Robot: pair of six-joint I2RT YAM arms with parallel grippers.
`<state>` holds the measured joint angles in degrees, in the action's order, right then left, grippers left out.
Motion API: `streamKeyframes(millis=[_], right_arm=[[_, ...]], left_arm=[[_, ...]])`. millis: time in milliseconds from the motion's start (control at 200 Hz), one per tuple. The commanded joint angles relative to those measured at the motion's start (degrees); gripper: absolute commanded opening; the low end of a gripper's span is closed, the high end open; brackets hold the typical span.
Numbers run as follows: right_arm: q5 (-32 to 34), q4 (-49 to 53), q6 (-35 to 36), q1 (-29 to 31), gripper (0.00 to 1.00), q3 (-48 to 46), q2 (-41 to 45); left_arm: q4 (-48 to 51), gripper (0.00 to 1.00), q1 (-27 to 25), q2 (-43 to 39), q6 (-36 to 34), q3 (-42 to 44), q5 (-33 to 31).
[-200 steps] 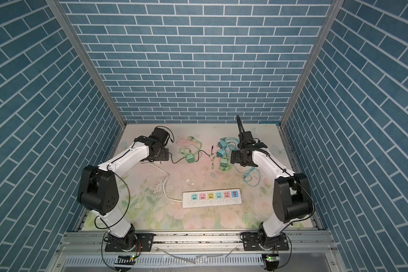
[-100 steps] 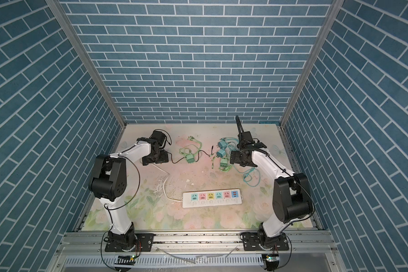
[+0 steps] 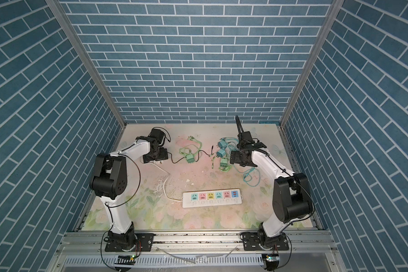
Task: Insert the plug
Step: 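Lower the left gripper onto the white charger cube and grasp it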
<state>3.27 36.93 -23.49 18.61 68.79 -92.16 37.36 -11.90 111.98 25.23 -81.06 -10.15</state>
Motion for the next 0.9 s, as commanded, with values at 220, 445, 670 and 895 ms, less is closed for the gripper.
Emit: streamKeyframes(millis=[220, 445, 670, 895], right_arm=[[1.32, 1.57, 0.99, 0.37, 0.99, 1.73, -0.19], [1.50, 1.66, 0.90, 0.38, 0.99, 1.40, -0.02], [1.57, 1.57, 0.66, 0.42, 0.99, 0.56, 0.74], [1.66, 1.66, 0.46, 0.37, 0.99, 0.11, 1.25]], left_arm=[[-1.14, 0.88, 0.39, 1.81, 0.69, -0.89, 1.30], [-2.85, 0.83, 0.65, 2.95, 1.61, 0.72, 0.88], [-3.97, 0.77, 1.18, 2.75, 2.12, 2.31, 1.05], [-5.37, 0.72, 1.18, 2.80, 2.88, 4.09, 2.13]])
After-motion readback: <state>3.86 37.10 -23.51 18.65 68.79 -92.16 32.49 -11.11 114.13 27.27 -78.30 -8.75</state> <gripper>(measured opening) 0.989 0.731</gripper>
